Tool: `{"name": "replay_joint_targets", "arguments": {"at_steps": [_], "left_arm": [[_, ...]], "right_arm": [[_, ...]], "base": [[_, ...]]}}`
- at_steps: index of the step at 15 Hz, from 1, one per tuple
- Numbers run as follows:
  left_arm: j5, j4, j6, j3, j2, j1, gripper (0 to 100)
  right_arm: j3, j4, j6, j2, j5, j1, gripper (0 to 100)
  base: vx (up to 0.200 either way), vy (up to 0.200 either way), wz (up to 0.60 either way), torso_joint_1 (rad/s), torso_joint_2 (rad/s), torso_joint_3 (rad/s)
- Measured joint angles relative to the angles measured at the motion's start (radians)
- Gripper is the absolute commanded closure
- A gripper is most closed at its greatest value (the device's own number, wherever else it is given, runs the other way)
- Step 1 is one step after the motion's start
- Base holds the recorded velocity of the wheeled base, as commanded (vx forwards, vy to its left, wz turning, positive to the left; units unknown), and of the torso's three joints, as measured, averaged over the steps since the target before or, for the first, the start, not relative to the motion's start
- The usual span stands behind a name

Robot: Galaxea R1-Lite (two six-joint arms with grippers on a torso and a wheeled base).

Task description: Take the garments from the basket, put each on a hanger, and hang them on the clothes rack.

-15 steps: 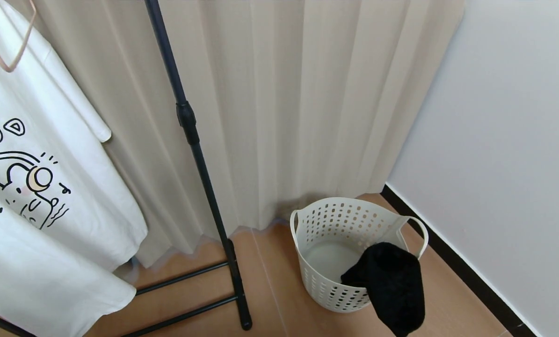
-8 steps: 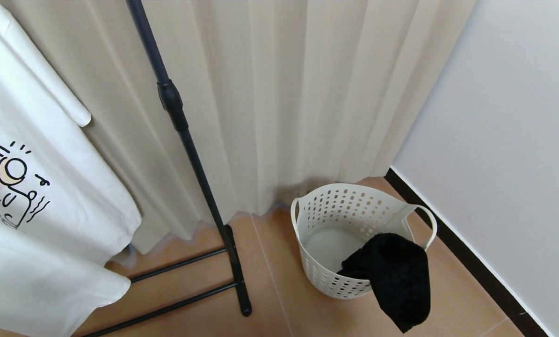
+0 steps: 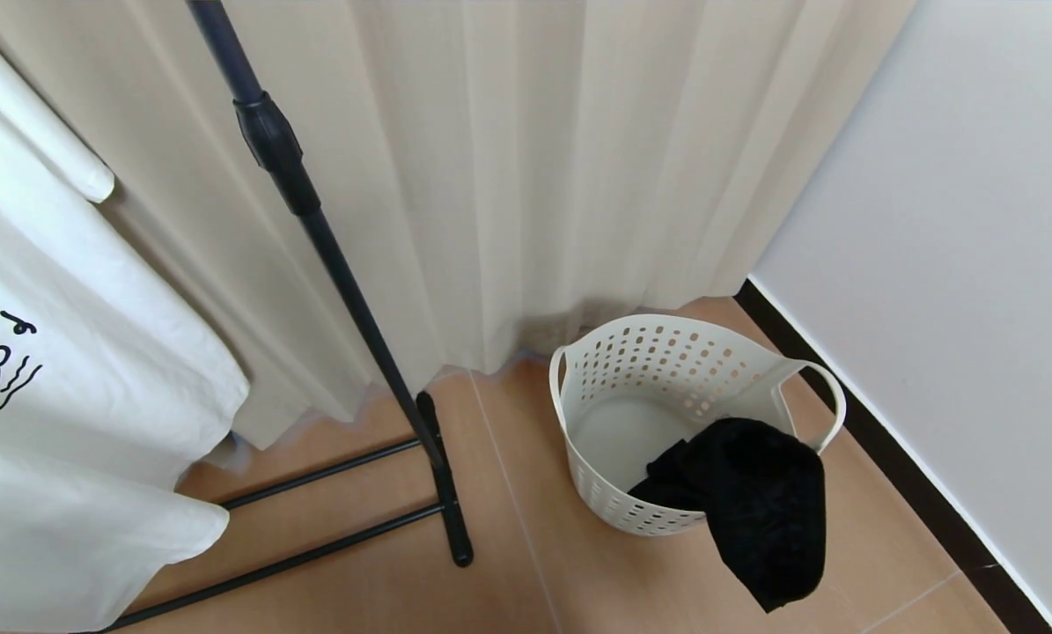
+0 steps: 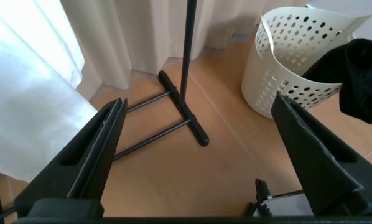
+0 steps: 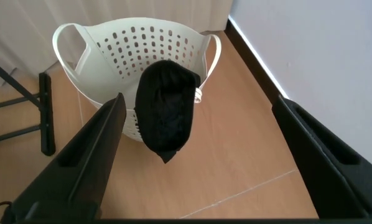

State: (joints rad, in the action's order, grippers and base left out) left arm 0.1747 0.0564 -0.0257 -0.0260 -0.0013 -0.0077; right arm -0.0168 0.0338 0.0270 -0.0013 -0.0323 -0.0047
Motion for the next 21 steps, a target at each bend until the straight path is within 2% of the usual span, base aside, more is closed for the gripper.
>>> {"name": "replay_joint_targets", "arguments": {"at_steps": [15,19,21], "left_arm": [[0.0,0.0,0.0,0.0,0.0,0.0,0],[0.0,0.0,0.0,0.0,0.0,0.0,0],[0.0,0.0,0.0,0.0,0.0,0.0,0]], "right_arm": [[0.0,-0.006,-0.002,0.0,0.0,0.0,0],[0.004,-0.007,-0.013,0.0,-0.003,0.0,0],[0.001,0.013,-0.046,0.009,-0.005,-0.004,0]], "base": [[0.0,0.0,0.0,0.001,0.0,-0.2],[0.0,0.0,0.0,0.0,0.0,-0.043],[0.0,0.0,0.0,0.0,0.0,0.0]]}}
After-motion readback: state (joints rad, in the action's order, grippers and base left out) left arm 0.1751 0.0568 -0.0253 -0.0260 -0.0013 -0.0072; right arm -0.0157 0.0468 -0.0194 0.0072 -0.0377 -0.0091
